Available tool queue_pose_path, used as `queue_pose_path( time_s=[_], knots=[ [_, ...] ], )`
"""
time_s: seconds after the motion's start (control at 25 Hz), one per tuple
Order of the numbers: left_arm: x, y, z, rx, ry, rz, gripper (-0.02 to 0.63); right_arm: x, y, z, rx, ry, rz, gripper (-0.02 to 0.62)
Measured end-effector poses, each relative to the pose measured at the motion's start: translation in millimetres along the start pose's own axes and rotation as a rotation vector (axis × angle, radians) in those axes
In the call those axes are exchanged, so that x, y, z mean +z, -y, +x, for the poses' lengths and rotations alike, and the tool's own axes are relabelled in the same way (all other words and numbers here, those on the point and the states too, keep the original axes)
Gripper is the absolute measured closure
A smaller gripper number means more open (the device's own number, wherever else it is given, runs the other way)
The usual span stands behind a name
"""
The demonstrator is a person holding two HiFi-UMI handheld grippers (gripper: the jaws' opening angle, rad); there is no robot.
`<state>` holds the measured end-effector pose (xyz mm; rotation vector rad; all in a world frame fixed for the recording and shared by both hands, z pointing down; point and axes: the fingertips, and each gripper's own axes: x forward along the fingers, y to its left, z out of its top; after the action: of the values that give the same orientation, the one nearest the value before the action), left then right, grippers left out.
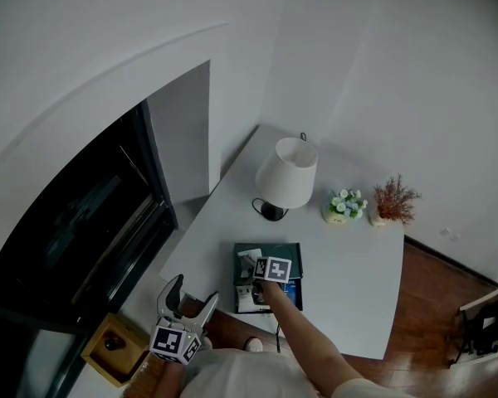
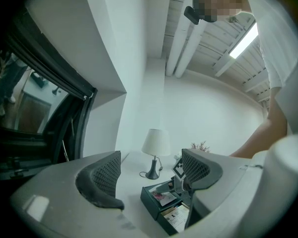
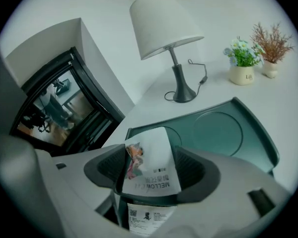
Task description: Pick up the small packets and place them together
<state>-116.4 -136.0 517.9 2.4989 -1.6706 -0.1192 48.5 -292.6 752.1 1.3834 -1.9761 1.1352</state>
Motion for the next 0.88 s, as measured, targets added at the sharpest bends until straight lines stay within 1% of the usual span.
queue_pose_path(
  time_s=[0.04,0.12,0.2,0.28,0.4,0.48,0.56,0.64,0.8,0.88],
  knots=[
    [-0.6,0.6,0.7,-0.002,0.001,-0.002,0.238,0.7,0.8,-1.5,-0.004,0.011,0.01,0.265],
    [-1.1,2.5,1.6,-0.008,0.005,-0.004,0.238,4.0,1.7,-7.2,-0.004,0.049,0.039,0.227],
    [-0.7,4.5,2.5,-0.015,0.008,-0.005,0.238,11.2,-2.5,-17.6,0.029,0.111,0.056,0.227],
    [-0.4,5.4,4.1,-0.02,0.008,-0.009,0.238,21.2,-11.9,-33.9,0.083,0.181,0.031,0.227],
    [3.2,7.7,7.0,-0.028,0.01,-0.006,0.238,38.5,-29.2,-71.0,0.189,0.324,-0.072,0.227],
    [6.1,10.1,8.6,-0.037,0.015,-0.003,0.238,47.6,-38.1,-101.6,0.237,0.435,-0.179,0.229],
    [7.7,12.4,11.6,-0.048,0.018,-0.003,0.238,50.9,-42.0,-131.3,0.247,0.519,-0.3,0.229],
    [8.7,14.5,14.9,-0.058,0.021,0.001,0.238,51.2,-42.2,-159.4,0.242,0.587,-0.394,0.232],
    [11.7,19.1,21.5,-0.073,0.026,0.019,0.238,47.6,-36.2,-208.0,0.222,0.7,-0.474,0.265],
    [12.4,21.6,23.7,-0.077,0.025,0.036,0.238,43.8,-35.2,-229.6,0.22,0.746,-0.503,0.265]
  ],
)
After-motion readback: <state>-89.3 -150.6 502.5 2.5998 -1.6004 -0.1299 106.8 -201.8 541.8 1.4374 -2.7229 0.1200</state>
